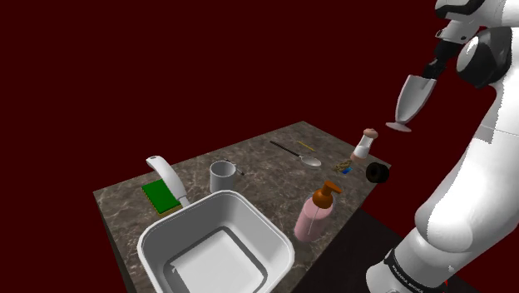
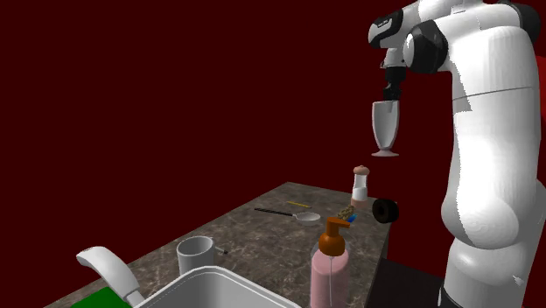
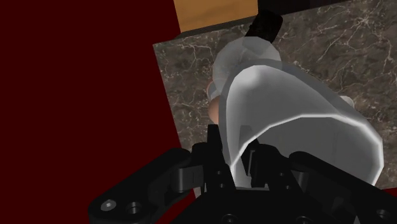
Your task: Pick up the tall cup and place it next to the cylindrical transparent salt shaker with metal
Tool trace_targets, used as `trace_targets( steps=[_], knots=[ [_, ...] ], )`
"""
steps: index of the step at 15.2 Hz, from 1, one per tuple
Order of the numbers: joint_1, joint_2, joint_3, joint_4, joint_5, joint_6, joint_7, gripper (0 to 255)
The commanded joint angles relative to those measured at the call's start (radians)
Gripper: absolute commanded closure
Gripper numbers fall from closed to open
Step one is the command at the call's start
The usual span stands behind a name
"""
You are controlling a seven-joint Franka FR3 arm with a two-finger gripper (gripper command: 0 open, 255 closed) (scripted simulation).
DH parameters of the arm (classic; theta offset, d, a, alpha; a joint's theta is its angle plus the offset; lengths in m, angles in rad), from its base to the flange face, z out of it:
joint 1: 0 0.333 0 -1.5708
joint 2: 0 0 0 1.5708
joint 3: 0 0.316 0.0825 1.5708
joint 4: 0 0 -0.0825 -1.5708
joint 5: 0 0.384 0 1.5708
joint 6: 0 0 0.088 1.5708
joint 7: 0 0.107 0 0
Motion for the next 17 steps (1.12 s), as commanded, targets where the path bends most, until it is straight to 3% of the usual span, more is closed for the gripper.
trace_targets(
  steps=[1, 17],
  knots=[
    [0.010, -0.013, 0.001, -0.039, -0.011, 0.032, 0.004, 255],
    [0.056, -0.089, 0.015, -0.327, -0.069, 0.271, 0.028, 255]
  ],
)
